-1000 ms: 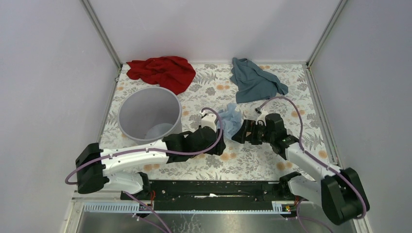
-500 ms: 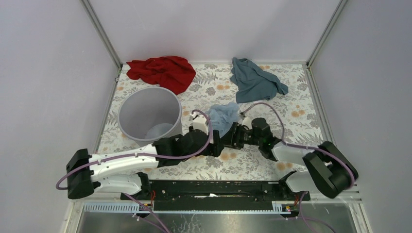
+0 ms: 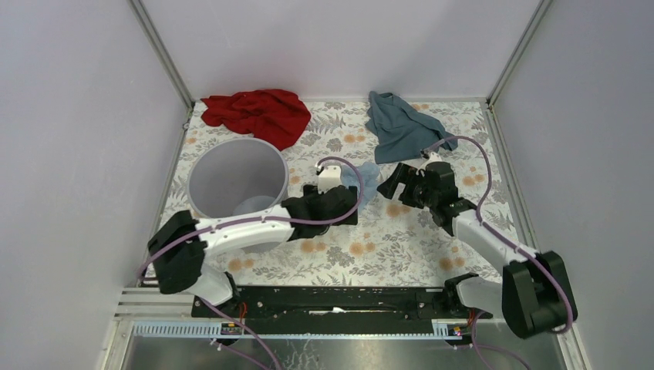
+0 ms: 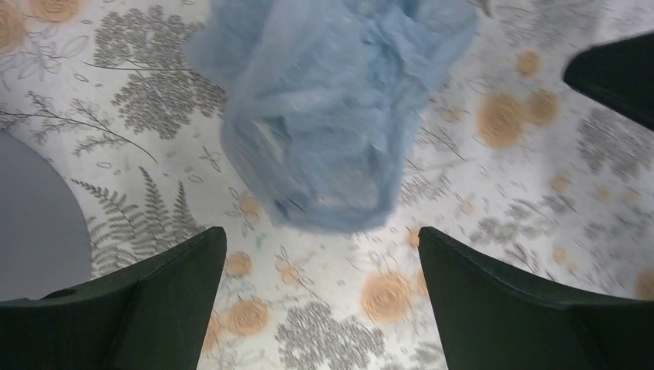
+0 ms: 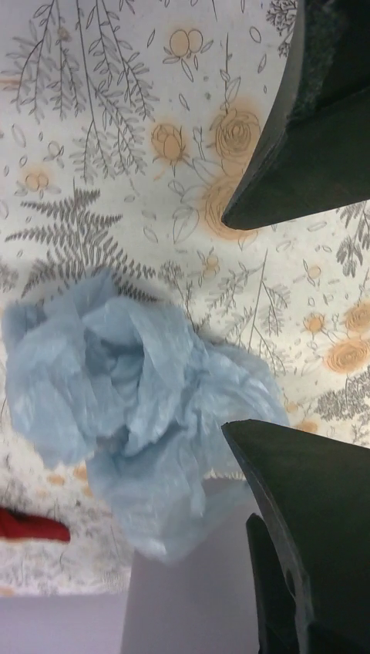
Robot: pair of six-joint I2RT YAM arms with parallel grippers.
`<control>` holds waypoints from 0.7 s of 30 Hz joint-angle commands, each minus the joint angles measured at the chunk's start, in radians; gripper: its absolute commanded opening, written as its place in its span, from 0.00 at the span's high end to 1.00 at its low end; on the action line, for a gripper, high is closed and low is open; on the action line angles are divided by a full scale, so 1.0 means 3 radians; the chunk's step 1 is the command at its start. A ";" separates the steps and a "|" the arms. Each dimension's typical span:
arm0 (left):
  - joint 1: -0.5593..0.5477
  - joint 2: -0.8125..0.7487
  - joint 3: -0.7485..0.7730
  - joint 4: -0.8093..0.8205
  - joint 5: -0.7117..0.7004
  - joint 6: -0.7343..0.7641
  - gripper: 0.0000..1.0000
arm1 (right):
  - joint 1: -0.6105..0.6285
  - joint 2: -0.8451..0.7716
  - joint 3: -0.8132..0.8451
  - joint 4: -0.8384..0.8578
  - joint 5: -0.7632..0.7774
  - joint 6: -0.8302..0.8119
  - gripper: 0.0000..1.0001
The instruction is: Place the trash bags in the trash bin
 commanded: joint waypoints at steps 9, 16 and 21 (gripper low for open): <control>0.0409 0.0551 0.0314 0.0528 0.0112 0.0361 0.43 | -0.0386 0.0655 0.0036 0.0391 -0.0545 -0.0071 0.00; 0.0419 0.0604 0.0689 0.0376 0.0218 0.0602 1.00 | -0.0401 0.0408 -0.0083 0.0326 -0.0433 -0.0151 0.00; 0.0426 0.0173 0.0567 0.0531 0.0871 0.0631 1.00 | -0.0402 0.0243 -0.0153 0.0327 -0.0698 -0.0093 0.00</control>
